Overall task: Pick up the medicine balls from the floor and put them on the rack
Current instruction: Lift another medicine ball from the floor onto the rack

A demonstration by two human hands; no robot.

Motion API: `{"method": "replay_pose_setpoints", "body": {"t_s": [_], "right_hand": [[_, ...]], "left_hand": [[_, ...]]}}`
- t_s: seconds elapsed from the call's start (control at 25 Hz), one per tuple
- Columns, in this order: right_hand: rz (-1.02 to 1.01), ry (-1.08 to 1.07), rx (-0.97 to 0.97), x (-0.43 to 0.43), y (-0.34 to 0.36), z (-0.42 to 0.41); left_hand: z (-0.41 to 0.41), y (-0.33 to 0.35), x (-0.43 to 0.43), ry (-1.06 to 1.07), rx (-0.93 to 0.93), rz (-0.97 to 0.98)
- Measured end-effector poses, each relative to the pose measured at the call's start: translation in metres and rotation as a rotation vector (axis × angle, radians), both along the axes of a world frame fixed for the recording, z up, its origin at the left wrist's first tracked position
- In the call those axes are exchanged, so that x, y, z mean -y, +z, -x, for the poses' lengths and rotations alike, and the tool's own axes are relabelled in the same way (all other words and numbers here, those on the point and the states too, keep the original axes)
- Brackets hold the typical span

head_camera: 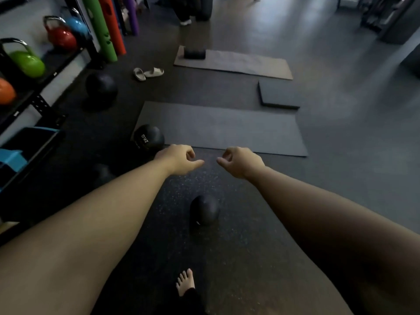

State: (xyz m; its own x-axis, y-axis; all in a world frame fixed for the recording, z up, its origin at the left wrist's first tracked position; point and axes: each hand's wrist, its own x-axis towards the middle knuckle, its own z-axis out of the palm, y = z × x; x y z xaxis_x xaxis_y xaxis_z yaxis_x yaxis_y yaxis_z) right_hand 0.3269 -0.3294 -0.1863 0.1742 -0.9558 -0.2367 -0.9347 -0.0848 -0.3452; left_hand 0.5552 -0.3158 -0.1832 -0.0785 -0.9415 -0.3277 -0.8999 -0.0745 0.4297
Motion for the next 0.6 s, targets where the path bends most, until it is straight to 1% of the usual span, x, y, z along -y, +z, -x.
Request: {"method": "replay_pose_setpoints", "body": {"t_s": [0.12,0.36,0.6], "right_hand": [[-0.047,-0.009,0.033,0.036,-0.022,-0.01],[-0.141,0.129,0.036,0.101,-0.085,-0.016],[-0.39,0.311,0.013,0.153,-0.174,0.022]], "left_hand": [[-0.013,-0.016,0.036,0.063,-0.016,-0.041],[-0.016,-0.072,0.069,0.228,-0.073,-0.12],[0.015,-0.144,0.084,0.463,-0.057,-0.258]]}}
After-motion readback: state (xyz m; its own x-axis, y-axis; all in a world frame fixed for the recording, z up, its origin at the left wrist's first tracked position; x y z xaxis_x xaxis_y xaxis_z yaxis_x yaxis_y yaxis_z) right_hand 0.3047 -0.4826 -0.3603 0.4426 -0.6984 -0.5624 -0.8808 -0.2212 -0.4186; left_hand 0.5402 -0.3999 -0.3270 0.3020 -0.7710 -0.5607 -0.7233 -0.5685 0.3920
